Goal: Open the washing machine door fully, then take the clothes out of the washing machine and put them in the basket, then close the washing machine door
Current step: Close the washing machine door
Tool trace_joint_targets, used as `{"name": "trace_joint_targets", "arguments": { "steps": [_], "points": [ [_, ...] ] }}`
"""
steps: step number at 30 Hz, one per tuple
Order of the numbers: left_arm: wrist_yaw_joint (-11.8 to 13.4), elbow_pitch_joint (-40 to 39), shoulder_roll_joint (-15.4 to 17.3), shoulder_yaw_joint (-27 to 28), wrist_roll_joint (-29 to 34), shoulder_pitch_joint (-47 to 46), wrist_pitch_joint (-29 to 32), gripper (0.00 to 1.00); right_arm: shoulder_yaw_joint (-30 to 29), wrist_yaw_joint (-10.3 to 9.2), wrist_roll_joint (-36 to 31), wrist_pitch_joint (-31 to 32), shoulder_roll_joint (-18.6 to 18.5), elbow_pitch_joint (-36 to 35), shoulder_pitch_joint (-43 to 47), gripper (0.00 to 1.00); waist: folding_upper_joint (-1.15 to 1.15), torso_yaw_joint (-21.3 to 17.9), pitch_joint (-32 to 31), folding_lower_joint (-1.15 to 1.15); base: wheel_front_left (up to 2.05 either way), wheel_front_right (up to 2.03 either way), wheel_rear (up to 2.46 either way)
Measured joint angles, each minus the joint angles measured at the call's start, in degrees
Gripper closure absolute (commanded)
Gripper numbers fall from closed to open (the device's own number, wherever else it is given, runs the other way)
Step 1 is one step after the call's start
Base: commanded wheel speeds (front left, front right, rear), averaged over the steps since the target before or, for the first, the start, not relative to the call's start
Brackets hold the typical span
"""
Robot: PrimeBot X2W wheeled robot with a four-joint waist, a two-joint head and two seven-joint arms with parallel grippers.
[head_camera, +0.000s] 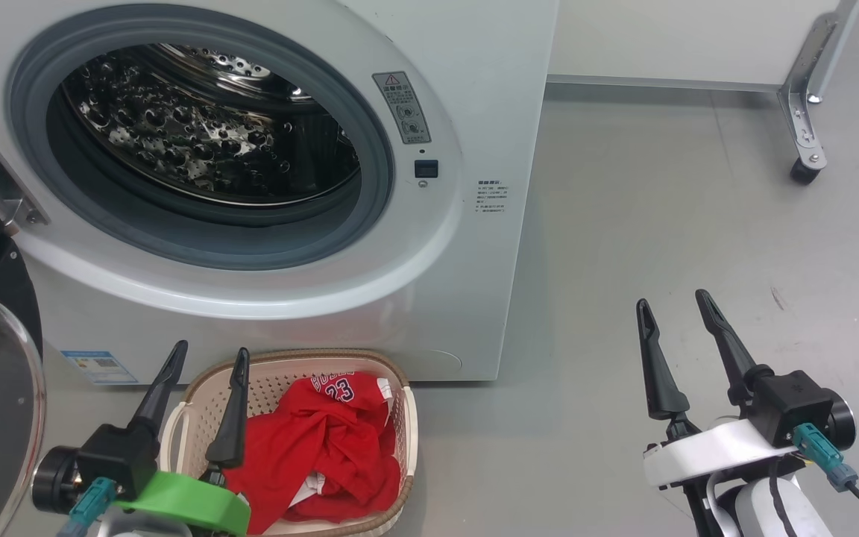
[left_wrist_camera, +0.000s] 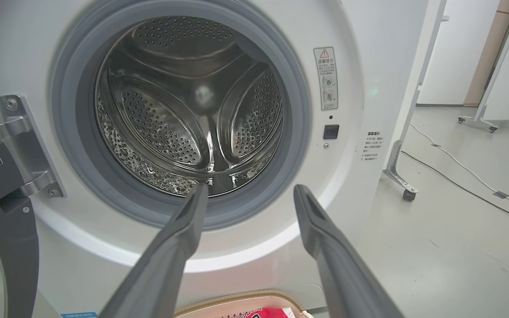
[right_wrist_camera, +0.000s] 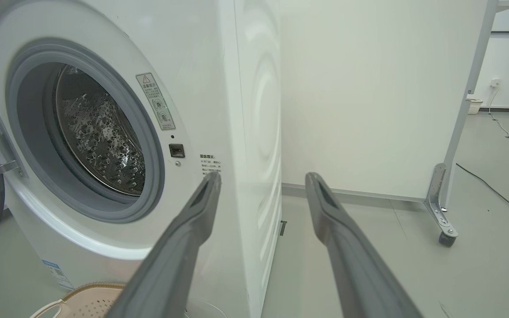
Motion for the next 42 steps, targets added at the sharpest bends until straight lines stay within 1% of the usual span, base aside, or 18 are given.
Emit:
{"name": "trace_joint_targets", "arguments": {
  "steps": [11, 21, 32, 39, 42],
  "points": [
    [0.0, 0.0, 0.0, -0.2, 0.0, 0.2, 0.0, 0.00, 0.1, 0.29, -0.1, 0.0, 0.0, 0.1, 0.0, 0.00, 0.00, -0.1, -0.1, 0.00, -0.06, 0.06, 0.00],
    [0.0, 0.2, 0.1, -0.5, 0.0, 0.3, 0.0, 0.00, 0.2, 0.59, -0.1, 0.0, 0.0, 0.2, 0.0, 0.00, 0.00, -0.1, -0.2, 0.00, -0.43, 0.43, 0.00],
    [0.0, 0.1, 0.3, -0.5, -0.1, 0.3, 0.0, 0.00, 0.3, 0.59, -0.1, 0.0, 0.1, 0.3, 0.0, 0.00, 0.00, -0.2, -0.1, 0.00, -0.84, 0.84, 0.00],
    [0.0, 0.1, 0.3, -0.5, -0.1, 0.3, 0.0, 0.00, 0.1, 0.59, -0.1, 0.0, 0.1, 0.3, 0.0, 0.00, 0.00, -0.1, 0.2, 0.00, -1.21, 1.21, 0.00],
    [0.0, 0.1, 0.3, -0.5, -1.1, 0.3, 0.0, 0.00, 0.1, 0.59, -0.1, 0.0, 0.1, 0.3, 0.0, 0.00, 0.00, 0.0, 0.3, 0.00, -1.41, 1.41, 0.00]
  ]
}}
